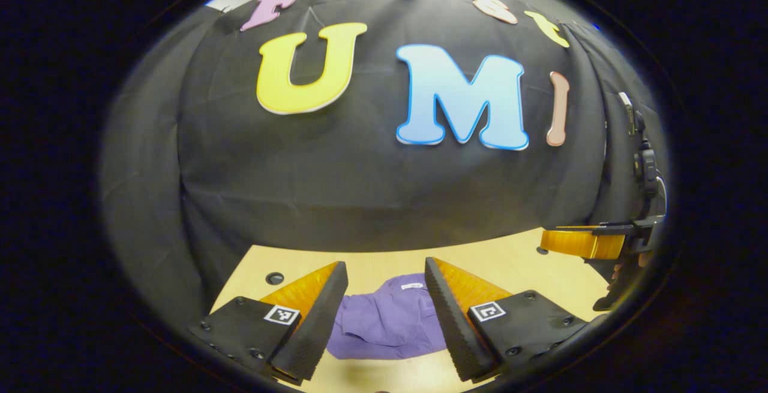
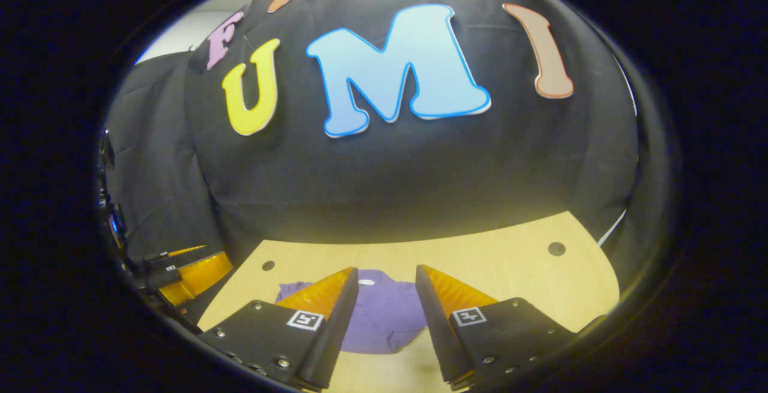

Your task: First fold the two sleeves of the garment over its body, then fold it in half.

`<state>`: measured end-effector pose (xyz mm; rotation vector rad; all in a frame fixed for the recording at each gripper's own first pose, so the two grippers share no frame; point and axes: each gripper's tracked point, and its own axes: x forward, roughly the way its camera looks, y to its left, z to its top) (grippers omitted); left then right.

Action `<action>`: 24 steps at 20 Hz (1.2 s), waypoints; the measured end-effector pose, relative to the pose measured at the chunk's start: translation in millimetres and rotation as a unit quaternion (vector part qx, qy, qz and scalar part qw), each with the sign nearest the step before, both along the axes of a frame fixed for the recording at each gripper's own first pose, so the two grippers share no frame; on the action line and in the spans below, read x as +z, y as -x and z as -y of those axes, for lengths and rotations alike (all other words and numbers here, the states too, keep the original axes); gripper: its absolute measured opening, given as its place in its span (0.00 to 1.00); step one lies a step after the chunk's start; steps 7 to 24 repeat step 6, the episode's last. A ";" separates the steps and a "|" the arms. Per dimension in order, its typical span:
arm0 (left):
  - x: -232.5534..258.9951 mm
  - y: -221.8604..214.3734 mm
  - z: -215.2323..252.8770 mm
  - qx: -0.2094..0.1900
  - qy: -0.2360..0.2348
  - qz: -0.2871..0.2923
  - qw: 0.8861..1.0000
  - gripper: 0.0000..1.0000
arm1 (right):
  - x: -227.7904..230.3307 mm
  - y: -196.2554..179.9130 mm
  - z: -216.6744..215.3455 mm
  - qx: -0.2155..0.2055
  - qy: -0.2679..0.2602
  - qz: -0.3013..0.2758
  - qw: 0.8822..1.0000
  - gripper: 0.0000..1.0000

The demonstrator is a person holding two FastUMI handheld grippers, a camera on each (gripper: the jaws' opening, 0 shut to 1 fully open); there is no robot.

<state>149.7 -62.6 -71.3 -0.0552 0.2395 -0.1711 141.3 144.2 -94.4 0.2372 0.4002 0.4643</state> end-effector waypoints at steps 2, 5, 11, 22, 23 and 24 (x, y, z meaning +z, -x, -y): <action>33.5 19.6 1.7 0.002 0.004 0.036 0.999 0.88 | 22.1 21.8 8.6 0.001 0.004 0.026 1.000 0.59; 60.8 57.7 4.5 0.002 0.005 0.058 0.998 0.87 | 47.8 55.7 17.7 0.006 0.010 0.061 0.998 0.63; 66.1 70.5 4.1 0.003 0.004 0.064 0.998 0.87 | 48.3 64.4 21.3 0.008 0.013 0.066 0.998 0.63; 66.1 70.5 4.1 0.003 0.004 0.064 0.998 0.87 | 48.3 64.4 21.3 0.008 0.013 0.066 0.998 0.63; 66.1 70.5 4.1 0.003 0.004 0.064 0.998 0.87 | 48.3 64.4 21.3 0.008 0.013 0.066 0.998 0.63; 66.1 70.5 4.1 0.003 0.004 0.064 0.998 0.87 | 48.3 64.4 21.3 0.008 0.013 0.066 0.998 0.63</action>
